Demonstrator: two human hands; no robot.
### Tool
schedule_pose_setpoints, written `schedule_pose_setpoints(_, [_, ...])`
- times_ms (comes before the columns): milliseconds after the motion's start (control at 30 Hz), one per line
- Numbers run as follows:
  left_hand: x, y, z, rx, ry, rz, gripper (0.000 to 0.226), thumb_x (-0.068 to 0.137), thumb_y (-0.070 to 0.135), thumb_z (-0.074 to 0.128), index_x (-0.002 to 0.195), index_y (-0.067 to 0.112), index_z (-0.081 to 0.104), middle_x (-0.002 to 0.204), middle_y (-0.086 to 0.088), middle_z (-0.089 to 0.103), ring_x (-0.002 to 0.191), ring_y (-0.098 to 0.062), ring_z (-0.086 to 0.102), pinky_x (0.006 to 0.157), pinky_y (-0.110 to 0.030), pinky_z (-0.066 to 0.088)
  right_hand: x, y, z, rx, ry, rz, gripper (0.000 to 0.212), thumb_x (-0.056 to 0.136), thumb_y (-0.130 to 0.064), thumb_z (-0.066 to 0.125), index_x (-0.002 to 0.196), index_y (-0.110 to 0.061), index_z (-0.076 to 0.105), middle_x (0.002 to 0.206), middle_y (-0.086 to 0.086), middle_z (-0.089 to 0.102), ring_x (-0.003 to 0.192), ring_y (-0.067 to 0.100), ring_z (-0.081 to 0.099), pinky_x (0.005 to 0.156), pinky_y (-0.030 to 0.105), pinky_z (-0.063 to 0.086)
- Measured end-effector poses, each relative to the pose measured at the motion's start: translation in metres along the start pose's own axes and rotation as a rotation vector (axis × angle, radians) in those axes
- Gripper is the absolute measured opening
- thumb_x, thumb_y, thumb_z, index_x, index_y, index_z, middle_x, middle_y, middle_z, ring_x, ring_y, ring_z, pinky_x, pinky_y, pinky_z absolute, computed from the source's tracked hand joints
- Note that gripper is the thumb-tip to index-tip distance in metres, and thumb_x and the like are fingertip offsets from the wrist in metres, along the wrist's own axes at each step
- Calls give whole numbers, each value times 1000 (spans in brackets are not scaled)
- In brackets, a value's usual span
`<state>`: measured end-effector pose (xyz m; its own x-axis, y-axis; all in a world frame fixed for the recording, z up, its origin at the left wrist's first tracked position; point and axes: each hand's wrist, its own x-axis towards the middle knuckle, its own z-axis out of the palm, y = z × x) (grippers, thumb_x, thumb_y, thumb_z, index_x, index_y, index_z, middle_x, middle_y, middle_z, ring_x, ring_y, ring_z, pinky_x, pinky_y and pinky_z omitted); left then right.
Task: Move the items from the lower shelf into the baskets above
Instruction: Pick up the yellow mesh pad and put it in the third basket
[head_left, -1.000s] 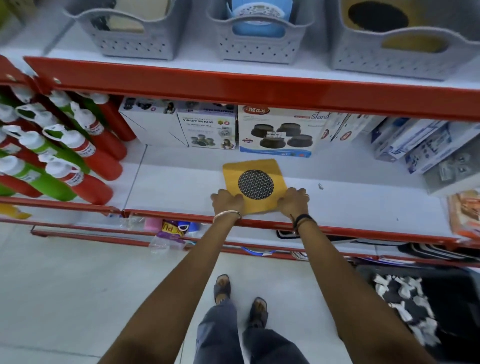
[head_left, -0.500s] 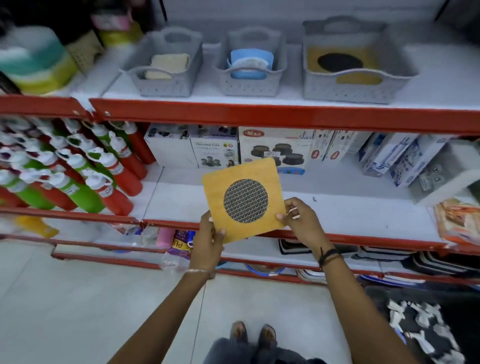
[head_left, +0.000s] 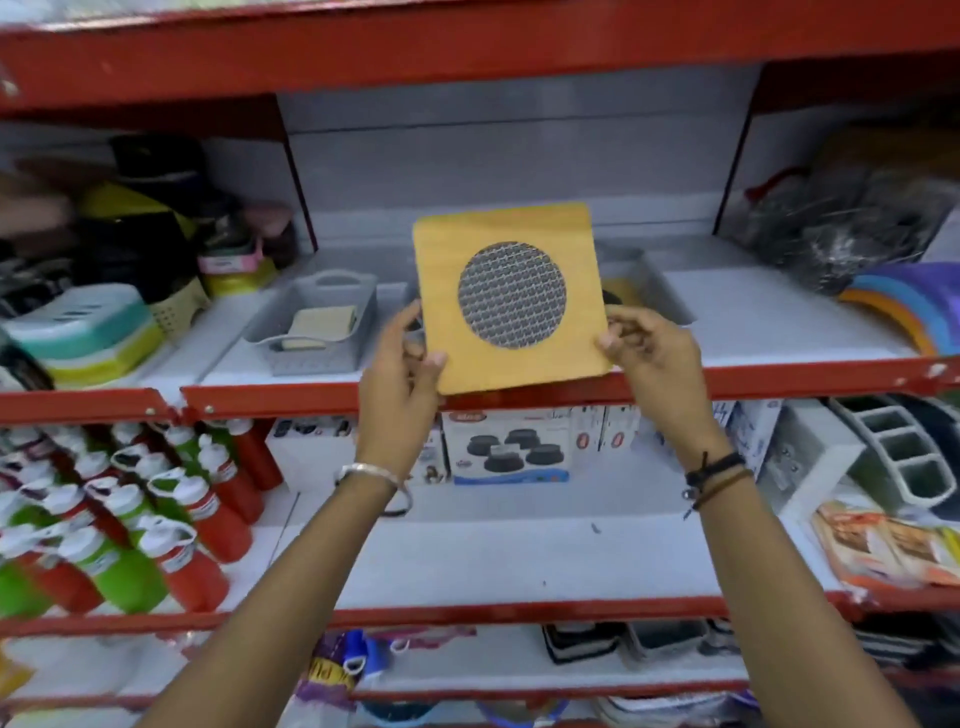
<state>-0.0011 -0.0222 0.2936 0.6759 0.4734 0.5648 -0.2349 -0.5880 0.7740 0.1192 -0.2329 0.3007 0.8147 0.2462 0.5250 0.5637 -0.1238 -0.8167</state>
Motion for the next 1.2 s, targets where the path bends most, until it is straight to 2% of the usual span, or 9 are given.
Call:
schedule_pose_setpoints(67, [34,15,29,-29,-41,-17,37,93,9,50,128,22,48,70,4,49,63,-18,55,60,-38,56,26,5,-19,-25,102,22,27,89,-5,59,115,-5,63,92,6,62,79,11,57,73,8,50])
schedule_pose_setpoints(200, [87,27,90,86,-168,-114,25,93,6,46,113,9,60,75,-7,57,50,-19,57,50,-19,53,72,26,-48,-195,180,112,23,90,-5,56,109,2,67,100,17,70,89,26,63,86,37,52])
schedule_pose_setpoints(333, [115,18,135,255,-261,-161,25,93,6,44,104,-1,65,103,-28,68,91,-42,66,83,-40,55,103,50,-62,-384,119,174,24,86,5,49,94,7,71,103,24,71,97,35,64,88,37,51])
schedule_pose_setpoints(433, [127,8,149,521,-320,-46,28,95,11,41,108,-4,61,111,-31,64,102,-42,60,87,-41,47,112,65,-64,-468,47,162,23,86,5,50,92,8,72,106,25,70,101,37,64,96,33,48])
schedule_pose_setpoints(600, [145,2,160,783,-495,-12,34,98,21,37,117,1,57,120,-27,58,110,-41,55,96,-43,47,124,76,-63,-680,-46,62,24,86,3,48,88,9,71,103,29,65,94,40,61,82,34,45])
schedule_pose_setpoints(700, [148,2,162,827,-555,23,40,95,35,45,112,3,63,118,-23,58,111,-38,53,98,-41,45,133,70,-55,-731,-200,74,21,86,-6,56,95,7,70,113,24,62,101,37,59,87,35,49])
schedule_pose_setpoints(900, [154,4,169,828,-963,72,24,85,32,58,105,25,69,114,0,68,105,-23,60,87,-26,47,152,67,-39,-829,-865,144,45,88,-36,58,131,-26,54,142,-1,51,125,23,49,108,30,37])
schedule_pose_setpoints(1000, [158,3,176,888,-985,107,31,84,18,55,113,24,61,123,-4,58,110,-26,54,96,-32,48,161,80,-35,-984,-880,101,51,91,-28,49,140,-34,39,151,-5,40,131,27,43,111,35,35])
schedule_pose_setpoints(1200, [151,-4,187,879,-919,140,28,87,8,52,115,12,57,124,-12,55,109,-29,54,91,-34,45,160,93,-33,-954,-806,15,46,90,-26,53,134,-36,47,144,-3,50,125,26,51,103,35,42])
